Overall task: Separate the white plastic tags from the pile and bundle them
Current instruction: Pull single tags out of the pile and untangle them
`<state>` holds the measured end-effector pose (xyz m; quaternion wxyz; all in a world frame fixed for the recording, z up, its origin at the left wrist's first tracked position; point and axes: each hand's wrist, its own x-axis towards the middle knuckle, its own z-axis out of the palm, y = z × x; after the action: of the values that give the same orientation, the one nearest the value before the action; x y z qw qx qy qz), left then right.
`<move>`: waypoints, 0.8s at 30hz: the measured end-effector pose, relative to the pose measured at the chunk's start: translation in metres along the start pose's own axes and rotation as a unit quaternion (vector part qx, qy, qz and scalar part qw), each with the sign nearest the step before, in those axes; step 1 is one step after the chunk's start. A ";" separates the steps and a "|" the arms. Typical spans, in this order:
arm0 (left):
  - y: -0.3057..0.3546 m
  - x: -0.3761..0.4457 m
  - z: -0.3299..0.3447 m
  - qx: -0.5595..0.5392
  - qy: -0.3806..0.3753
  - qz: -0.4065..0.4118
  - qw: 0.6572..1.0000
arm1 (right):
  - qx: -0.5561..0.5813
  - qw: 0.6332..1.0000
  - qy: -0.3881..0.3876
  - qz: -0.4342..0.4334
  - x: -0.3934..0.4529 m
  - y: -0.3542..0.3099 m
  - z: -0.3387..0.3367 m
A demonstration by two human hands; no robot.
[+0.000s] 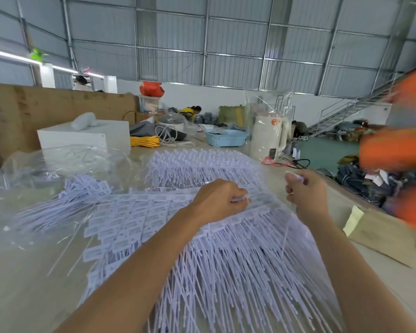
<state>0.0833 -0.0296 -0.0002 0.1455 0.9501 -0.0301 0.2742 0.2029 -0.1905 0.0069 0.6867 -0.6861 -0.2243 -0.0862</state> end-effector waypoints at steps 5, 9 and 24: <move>0.003 0.003 -0.003 -0.036 -0.013 -0.010 0.999 | 0.319 0.913 -0.165 0.195 -0.007 -0.020 0.003; 0.007 0.006 -0.007 -0.053 -0.007 -0.020 0.998 | 0.131 0.969 -0.187 0.094 -0.026 -0.022 0.027; -0.017 0.005 -0.028 -0.072 -0.062 -0.163 0.982 | 0.113 0.966 -0.220 0.078 -0.042 -0.020 0.040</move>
<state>0.0752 -0.0049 0.0203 0.2538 0.9445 0.0966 0.1849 0.1500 -0.1596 0.0053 0.6986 -0.6213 -0.3234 0.1466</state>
